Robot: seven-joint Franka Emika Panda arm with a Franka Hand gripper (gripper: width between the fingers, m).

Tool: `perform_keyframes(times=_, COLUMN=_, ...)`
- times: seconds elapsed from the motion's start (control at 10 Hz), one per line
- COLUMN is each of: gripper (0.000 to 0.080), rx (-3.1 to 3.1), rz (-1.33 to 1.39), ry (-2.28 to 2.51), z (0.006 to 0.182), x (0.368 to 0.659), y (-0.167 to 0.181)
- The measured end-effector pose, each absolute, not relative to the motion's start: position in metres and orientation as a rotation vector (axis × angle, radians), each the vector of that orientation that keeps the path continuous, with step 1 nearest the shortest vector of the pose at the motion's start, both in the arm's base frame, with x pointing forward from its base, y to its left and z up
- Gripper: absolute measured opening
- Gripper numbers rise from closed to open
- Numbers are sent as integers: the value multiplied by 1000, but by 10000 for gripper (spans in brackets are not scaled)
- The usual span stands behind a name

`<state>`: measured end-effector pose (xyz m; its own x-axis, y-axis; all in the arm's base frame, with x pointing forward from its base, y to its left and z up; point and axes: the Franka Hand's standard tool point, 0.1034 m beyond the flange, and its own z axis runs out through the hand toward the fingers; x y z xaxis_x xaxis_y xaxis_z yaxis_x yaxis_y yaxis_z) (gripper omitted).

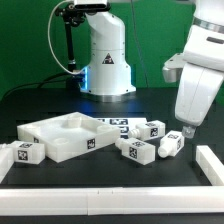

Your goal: Assemble one leg

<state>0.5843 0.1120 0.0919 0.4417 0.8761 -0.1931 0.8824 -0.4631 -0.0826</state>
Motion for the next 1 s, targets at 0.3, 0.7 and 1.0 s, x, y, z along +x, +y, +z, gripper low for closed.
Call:
perform_keyframes(times=0.3, gripper=650, rx=2642, rz=-325, ry=1610, z=92, x=584, y=112)
perform_keyframes(times=0.7, gripper=650, rx=2683, rz=-292, ry=1561, z=89, x=566, y=99)
perform_keyframes(times=1.0, gripper=650, rx=2713, rz=-226, ry=1578, z=74, x=538, y=55)
